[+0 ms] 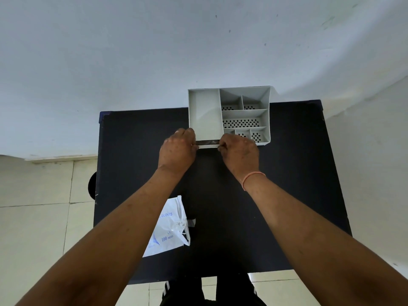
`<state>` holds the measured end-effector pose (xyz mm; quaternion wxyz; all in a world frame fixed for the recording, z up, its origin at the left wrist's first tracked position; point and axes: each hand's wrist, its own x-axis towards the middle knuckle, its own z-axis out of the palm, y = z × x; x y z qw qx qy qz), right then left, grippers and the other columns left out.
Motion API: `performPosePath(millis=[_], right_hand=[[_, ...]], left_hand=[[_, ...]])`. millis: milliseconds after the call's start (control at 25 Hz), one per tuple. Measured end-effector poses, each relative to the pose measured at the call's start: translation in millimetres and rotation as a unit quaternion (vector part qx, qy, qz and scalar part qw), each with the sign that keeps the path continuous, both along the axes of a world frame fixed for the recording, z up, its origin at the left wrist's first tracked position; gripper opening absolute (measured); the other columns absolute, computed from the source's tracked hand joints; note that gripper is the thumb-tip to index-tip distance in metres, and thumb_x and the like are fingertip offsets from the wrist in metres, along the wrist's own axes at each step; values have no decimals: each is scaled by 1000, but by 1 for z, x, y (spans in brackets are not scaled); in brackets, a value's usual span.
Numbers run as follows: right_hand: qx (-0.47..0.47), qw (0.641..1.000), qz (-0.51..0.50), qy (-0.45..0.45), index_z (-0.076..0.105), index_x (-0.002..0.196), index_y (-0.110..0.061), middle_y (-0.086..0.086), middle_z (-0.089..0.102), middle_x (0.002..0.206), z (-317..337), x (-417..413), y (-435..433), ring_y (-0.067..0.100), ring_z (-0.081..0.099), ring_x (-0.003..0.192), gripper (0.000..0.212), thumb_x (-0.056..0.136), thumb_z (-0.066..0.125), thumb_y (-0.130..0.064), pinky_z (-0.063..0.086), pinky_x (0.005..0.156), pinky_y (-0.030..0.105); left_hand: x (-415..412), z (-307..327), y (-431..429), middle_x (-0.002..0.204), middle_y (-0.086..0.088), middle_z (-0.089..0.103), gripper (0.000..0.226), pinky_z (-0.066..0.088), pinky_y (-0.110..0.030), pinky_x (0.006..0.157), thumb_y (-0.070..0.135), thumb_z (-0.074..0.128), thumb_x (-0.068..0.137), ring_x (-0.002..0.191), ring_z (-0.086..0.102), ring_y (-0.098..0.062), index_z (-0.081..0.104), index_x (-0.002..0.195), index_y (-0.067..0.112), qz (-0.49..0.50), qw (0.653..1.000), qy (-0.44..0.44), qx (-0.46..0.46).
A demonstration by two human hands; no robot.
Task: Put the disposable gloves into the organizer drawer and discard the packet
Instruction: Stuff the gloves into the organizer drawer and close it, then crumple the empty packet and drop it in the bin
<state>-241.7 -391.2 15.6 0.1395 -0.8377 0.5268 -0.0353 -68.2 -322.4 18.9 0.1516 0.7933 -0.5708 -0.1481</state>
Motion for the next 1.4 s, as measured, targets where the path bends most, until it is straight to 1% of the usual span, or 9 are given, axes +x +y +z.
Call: performPosePath(millis=[120, 520, 800, 880, 960, 1120, 1200, 1280, 1400], right_hand=[[-15, 1000, 0, 18, 61, 98, -15, 5, 70, 77, 3, 2, -7, 27, 69, 72, 17, 95, 68, -30, 54, 77, 40], [15, 997, -9, 78, 67, 98, -20, 8, 75, 90, 10, 2, -19, 33, 72, 90, 28, 91, 69, -47, 50, 83, 43], [91, 989, 109, -39, 63, 84, -22, -2, 66, 77, 36, 23, 35, 21, 63, 75, 26, 85, 77, -45, 52, 70, 34], [193, 966, 166, -40, 68, 99, -22, 0, 71, 94, 32, 33, 54, 22, 67, 88, 27, 84, 81, -40, 53, 75, 33], [292, 934, 207, 0, 67, 125, -21, 4, 68, 120, 22, 43, 75, 23, 65, 110, 48, 82, 84, -35, 55, 90, 36], [337, 917, 195, 84, 47, 150, -20, 12, 51, 147, -14, 53, 112, 32, 54, 133, 78, 83, 84, -35, 49, 108, 42], [375, 909, 164, 76, 42, 153, -16, 13, 50, 150, -28, 58, 127, 33, 54, 135, 85, 82, 85, -34, 52, 102, 40], [407, 905, 113, 54, 43, 151, -15, 10, 53, 147, -34, 63, 141, 32, 58, 132, 82, 83, 86, -30, 58, 84, 34], [453, 889, 43, 46, 61, 131, -13, 9, 67, 128, -40, 66, 158, 31, 70, 111, 54, 85, 84, -26, 62, 74, 36]], left_hand=[[5, -1, -8, 97, -13, 67, 16, 45, -36, 75, 20, 76, 94, 81, 66, -30, 65, 96, 8, 5, 1000, 1, 15], [4, 8, 6, 90, -13, 69, 20, 55, -44, 80, 23, 74, 94, 79, 68, -33, 60, 94, 8, 10, 999, 17, 28], [-5, 10, 86, 84, -5, 71, 29, 58, -38, 78, 36, 83, 89, 73, 68, -25, 63, 92, 15, 112, 992, 44, 25], [-9, 4, 113, 90, -5, 73, 32, 53, -34, 76, 41, 82, 90, 77, 68, -22, 68, 100, 14, 174, 982, 68, 39], [-13, -3, 139, 103, -7, 73, 41, 50, -35, 79, 45, 81, 89, 88, 67, -23, 68, 112, 14, 259, 959, 93, 76], [-16, -29, 192, 142, -17, 59, 70, 52, -51, 102, 50, 82, 85, 128, 59, -42, 58, 142, 18, 402, 889, 133, 176], [-21, -43, 216, 148, -18, 56, 85, 52, -55, 106, 60, 79, 83, 129, 61, -43, 51, 151, 19, 445, 851, 176, 215], [-32, -52, 235, 152, -15, 57, 89, 52, -54, 108, 62, 78, 83, 131, 62, -40, 48, 155, 19, 462, 831, 220, 218], [-45, -53, 254, 163, -8, 50, 86, 44, -50, 116, 47, 82, 87, 146, 51, -31, 45, 159, 20, 446, 842, 232, 196]])
